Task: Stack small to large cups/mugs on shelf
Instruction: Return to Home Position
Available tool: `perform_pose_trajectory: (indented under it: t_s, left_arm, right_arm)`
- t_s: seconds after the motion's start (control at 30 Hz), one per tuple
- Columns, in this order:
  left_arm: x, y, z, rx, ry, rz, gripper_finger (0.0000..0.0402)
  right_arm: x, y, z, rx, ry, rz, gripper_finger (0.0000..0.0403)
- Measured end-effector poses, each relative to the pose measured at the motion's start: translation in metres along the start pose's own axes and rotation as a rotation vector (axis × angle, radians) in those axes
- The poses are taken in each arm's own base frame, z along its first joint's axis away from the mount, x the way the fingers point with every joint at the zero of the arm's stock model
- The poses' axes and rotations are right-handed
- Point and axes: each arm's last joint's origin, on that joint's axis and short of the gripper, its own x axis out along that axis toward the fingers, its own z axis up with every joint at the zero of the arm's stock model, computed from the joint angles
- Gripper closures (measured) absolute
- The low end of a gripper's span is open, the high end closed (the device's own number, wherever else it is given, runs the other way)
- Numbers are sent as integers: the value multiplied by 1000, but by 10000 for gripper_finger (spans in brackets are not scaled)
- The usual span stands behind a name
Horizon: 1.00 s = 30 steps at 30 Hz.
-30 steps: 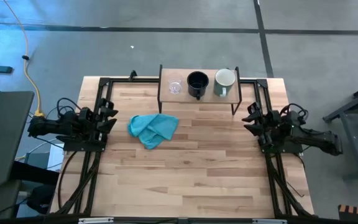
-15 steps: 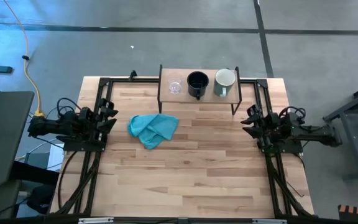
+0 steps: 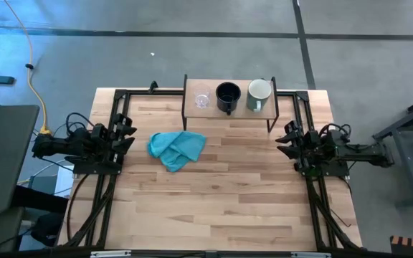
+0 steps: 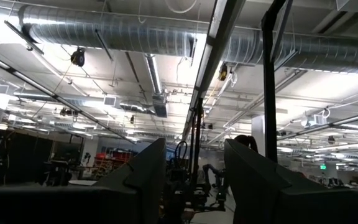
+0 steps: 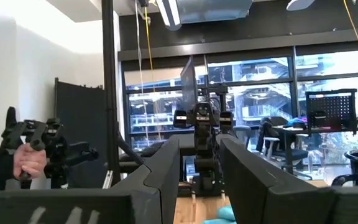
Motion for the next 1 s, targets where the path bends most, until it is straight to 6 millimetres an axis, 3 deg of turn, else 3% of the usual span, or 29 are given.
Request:
perform_pose_trajectory:
  t_s: [1.0]
  left_arm:
    - [0, -1, -2, -70, 20, -36, 250]
  right_arm:
    - [-7, -4, -35, 58, 365, -94, 295]
